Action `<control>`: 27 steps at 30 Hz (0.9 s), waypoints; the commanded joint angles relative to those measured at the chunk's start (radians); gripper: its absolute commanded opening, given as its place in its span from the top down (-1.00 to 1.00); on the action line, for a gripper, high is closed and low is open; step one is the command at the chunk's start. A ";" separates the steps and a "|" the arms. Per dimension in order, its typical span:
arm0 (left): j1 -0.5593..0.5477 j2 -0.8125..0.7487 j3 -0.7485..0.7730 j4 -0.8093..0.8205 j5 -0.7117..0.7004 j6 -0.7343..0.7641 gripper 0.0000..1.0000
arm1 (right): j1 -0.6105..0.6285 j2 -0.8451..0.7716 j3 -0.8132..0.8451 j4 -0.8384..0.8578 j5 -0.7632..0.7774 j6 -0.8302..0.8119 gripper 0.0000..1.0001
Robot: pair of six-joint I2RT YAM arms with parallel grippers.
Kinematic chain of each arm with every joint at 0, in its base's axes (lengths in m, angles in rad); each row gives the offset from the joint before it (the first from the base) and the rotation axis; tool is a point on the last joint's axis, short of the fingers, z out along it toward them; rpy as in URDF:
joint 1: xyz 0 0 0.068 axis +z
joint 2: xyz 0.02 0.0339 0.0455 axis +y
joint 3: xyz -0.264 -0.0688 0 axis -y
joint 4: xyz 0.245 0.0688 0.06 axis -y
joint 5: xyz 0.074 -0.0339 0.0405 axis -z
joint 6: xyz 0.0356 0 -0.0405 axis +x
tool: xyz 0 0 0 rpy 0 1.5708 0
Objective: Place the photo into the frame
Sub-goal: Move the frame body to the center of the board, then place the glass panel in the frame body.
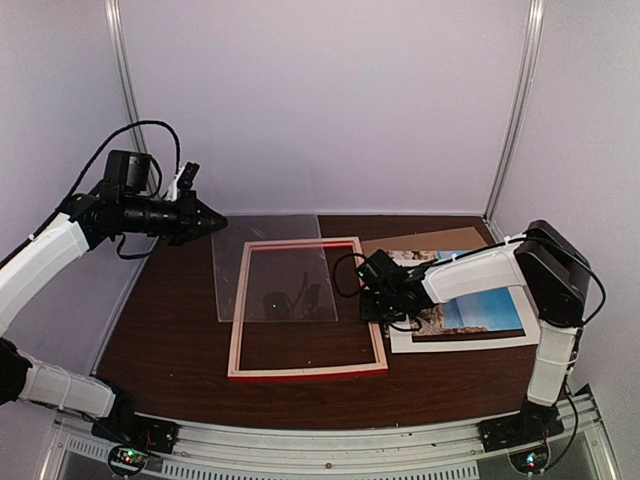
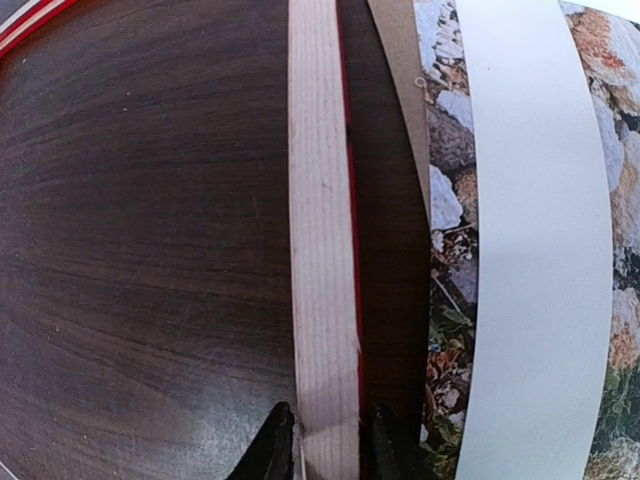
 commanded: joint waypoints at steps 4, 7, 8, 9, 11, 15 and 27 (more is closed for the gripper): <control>-0.031 0.040 -0.006 0.175 0.053 -0.060 1.00 | -0.011 -0.075 -0.007 -0.002 -0.106 -0.022 0.31; -0.033 0.056 -0.016 0.215 0.069 -0.086 1.00 | -0.031 -0.126 -0.016 -0.026 -0.125 -0.046 0.22; -0.034 0.062 -0.021 0.231 0.075 -0.096 1.00 | -0.043 -0.146 -0.016 -0.044 -0.124 -0.061 0.18; -0.036 0.067 -0.025 0.251 0.083 -0.109 1.00 | -0.056 -0.166 -0.014 -0.063 -0.125 -0.080 0.14; -0.044 0.081 -0.029 0.287 0.099 -0.130 1.00 | -0.087 -0.203 -0.006 -0.108 -0.126 -0.118 0.04; -0.069 0.114 -0.018 0.333 0.114 -0.150 1.00 | -0.164 -0.264 0.005 -0.206 -0.096 -0.201 -0.14; -0.128 0.279 -0.064 0.608 0.168 -0.319 1.00 | -0.382 -0.387 -0.074 -0.272 -0.085 -0.315 -0.21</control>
